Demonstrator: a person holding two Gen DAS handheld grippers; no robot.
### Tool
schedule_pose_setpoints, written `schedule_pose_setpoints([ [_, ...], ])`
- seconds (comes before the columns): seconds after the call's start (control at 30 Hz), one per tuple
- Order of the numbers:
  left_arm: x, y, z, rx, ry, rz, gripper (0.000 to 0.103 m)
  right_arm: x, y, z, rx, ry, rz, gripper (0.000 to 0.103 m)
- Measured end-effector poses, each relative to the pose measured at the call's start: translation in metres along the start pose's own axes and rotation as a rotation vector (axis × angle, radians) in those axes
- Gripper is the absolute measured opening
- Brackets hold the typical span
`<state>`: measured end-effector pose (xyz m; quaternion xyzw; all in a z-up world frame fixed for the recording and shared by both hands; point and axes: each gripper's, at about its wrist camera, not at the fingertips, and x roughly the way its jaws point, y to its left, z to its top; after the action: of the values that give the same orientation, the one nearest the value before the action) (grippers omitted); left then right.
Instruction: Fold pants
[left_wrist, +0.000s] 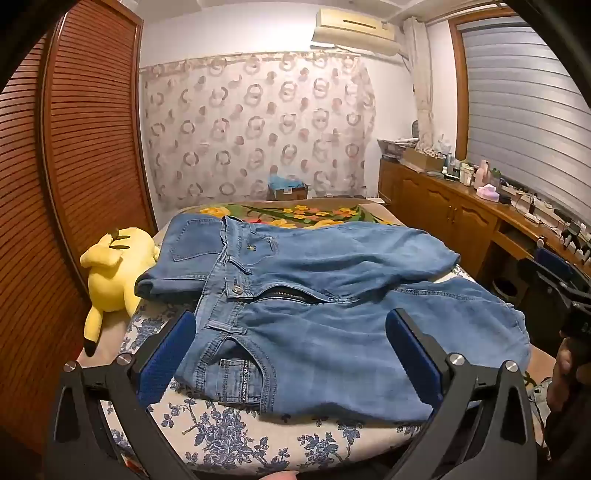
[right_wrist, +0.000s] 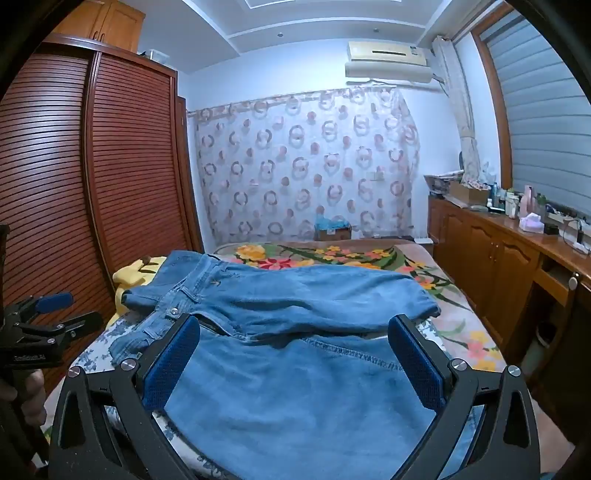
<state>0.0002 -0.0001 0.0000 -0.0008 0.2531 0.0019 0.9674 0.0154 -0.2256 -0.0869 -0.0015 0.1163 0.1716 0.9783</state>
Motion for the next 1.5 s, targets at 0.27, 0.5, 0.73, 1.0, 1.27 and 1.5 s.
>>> schedule_pose_setpoints([
  [0.27,0.0009,0.0017,0.0006,0.0,-0.004,-0.008,0.103,-0.002,-0.0003,-0.0005,0.0,0.001,0.006,0.102],
  [0.5,0.0001,0.0,-0.0001,0.006,-0.01,0.003,0.103,-0.0045,-0.0008,-0.0009,0.0,0.005,0.014,0.102],
  [0.73,-0.0003,-0.0002,0.0,0.009,-0.013,0.004,0.103,-0.0034,0.0019,-0.0017,-0.005,0.008,0.017,0.102],
  [1.0,-0.0002,-0.0002,0.0,0.01,-0.015,0.003,0.103,-0.0018,0.0019,-0.0011,-0.004,0.009,0.018,0.102],
  [1.27,-0.0003,-0.0002,0.0,0.01,-0.016,0.005,0.103,-0.0013,0.0022,-0.0015,-0.004,0.009,0.018,0.102],
  [1.5,-0.0002,-0.0001,0.0,0.011,-0.016,0.004,0.103,-0.0014,0.002,-0.0012,-0.003,0.01,0.019,0.102],
])
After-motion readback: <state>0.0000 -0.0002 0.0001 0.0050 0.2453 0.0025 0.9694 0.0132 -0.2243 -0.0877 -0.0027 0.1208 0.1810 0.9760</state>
